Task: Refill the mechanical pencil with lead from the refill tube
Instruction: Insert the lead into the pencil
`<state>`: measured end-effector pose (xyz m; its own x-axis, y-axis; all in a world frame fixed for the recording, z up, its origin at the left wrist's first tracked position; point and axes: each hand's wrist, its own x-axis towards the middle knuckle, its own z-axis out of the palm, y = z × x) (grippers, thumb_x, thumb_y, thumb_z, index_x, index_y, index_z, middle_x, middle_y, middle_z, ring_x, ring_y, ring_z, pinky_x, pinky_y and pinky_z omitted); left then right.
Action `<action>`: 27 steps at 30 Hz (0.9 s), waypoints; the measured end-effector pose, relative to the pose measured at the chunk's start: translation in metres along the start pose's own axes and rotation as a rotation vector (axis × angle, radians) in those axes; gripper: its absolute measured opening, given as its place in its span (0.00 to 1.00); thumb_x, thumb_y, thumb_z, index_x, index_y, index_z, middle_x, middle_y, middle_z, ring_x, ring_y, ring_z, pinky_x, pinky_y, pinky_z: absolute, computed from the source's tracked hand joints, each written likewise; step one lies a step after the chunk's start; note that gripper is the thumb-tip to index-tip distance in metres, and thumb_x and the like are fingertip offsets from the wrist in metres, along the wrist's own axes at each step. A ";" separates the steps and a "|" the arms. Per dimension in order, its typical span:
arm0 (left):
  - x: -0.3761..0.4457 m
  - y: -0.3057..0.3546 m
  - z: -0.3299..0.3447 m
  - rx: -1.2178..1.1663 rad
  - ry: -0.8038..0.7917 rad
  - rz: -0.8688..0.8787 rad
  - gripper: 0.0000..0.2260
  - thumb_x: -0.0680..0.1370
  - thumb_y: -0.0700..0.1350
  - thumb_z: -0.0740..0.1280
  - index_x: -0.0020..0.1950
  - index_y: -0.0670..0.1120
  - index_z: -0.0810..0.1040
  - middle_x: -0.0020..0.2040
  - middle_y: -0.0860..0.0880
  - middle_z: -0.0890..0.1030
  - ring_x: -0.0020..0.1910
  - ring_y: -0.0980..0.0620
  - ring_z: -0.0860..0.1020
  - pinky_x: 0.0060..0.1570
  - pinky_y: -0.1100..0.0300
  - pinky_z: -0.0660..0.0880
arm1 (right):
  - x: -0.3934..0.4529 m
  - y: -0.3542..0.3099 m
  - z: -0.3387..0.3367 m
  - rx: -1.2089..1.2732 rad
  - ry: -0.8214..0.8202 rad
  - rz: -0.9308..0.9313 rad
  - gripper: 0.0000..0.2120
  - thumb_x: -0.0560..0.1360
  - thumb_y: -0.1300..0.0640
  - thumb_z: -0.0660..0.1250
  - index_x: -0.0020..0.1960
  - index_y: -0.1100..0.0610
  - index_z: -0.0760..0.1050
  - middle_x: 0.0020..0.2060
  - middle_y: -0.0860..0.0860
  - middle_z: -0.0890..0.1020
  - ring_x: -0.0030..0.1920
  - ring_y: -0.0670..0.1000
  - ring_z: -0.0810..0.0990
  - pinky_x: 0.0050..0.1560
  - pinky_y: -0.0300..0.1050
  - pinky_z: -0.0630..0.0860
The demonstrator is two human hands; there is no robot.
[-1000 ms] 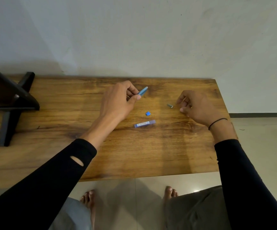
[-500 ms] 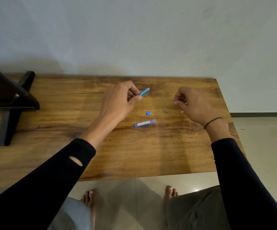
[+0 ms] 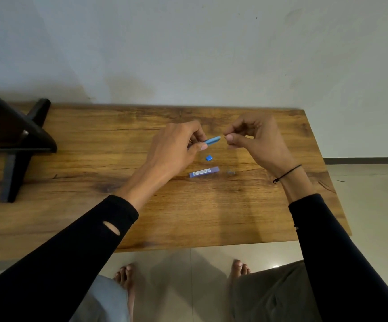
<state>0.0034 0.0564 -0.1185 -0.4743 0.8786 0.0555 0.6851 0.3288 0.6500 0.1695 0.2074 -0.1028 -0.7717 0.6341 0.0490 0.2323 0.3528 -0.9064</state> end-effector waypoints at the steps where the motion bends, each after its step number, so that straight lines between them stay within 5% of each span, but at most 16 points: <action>1: 0.000 0.000 0.000 0.005 0.002 0.001 0.05 0.78 0.49 0.79 0.51 0.54 0.85 0.45 0.57 0.88 0.44 0.56 0.85 0.49 0.49 0.84 | 0.000 0.000 0.002 0.000 -0.006 0.001 0.07 0.75 0.70 0.76 0.48 0.61 0.84 0.38 0.50 0.84 0.40 0.49 0.84 0.43 0.45 0.87; 27: -0.004 0.006 -0.003 0.002 -0.013 0.011 0.05 0.79 0.49 0.78 0.53 0.52 0.85 0.46 0.57 0.88 0.47 0.54 0.86 0.51 0.48 0.83 | 0.001 0.005 0.006 0.125 -0.031 0.034 0.06 0.75 0.71 0.76 0.48 0.64 0.82 0.42 0.55 0.84 0.46 0.56 0.84 0.43 0.43 0.86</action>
<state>0.0072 0.0539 -0.1126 -0.4595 0.8866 0.0529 0.6914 0.3197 0.6480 0.1662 0.2063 -0.1099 -0.7829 0.6221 0.0063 0.1846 0.2419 -0.9526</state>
